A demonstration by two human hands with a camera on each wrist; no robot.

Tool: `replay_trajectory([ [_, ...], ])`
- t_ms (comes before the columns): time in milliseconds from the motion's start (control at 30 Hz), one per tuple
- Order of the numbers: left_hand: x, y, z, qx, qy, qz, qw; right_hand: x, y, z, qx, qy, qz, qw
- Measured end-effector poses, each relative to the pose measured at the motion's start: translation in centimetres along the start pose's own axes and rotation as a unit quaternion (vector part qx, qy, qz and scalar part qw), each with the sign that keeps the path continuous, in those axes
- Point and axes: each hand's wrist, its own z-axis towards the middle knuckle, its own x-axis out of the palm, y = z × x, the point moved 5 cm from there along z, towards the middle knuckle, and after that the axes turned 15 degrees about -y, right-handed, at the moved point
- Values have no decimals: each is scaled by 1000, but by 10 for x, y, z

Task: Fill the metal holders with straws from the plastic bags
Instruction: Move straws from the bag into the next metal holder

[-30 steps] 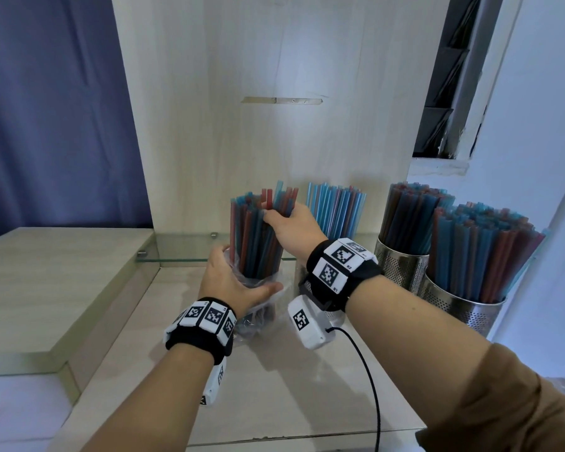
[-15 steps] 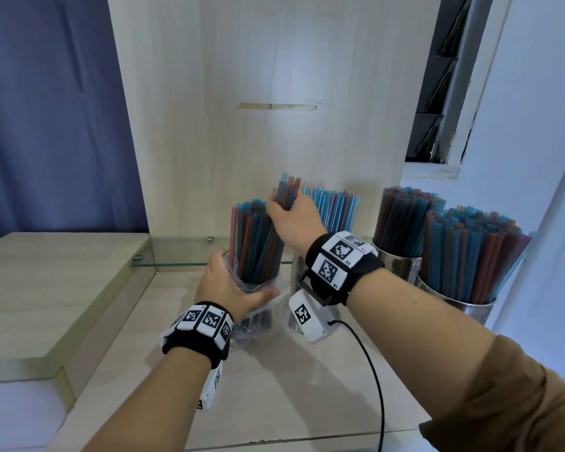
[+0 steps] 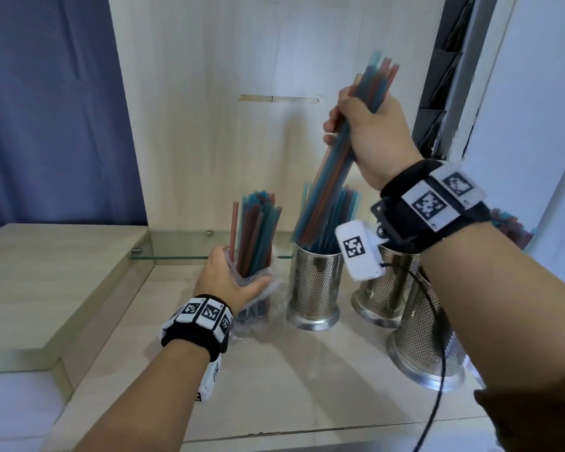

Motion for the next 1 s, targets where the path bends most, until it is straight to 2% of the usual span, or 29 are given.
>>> replay_trajectory([
  [133, 2, 2, 2, 7, -11, 17, 1000, -23, -12, -26, 13, 37, -60, 997],
  [233, 2, 1, 2, 12, -18, 20, 1000, -36, -43, -48, 31, 60, -117, 991],
  [400, 2, 0, 2, 15, -18, 19, 1000, -53, -101, -80, 75, 45, -131, 988],
  [533, 3, 1, 2, 15, -19, 19, 1000, -50, -134, -110, 96, 90, -166, 977],
  [700, 3, 2, 1, 14, -19, 16, 1000, -53, -129, -106, 81, 58, -143, 985],
  [867, 2, 1, 2, 19, -19, 20, 999, -49, -138, -117, 92, 119, -203, 967],
  [1000, 2, 1, 2, 16, -21, 21, 999, -39, -99, -84, 31, 120, -177, 976],
])
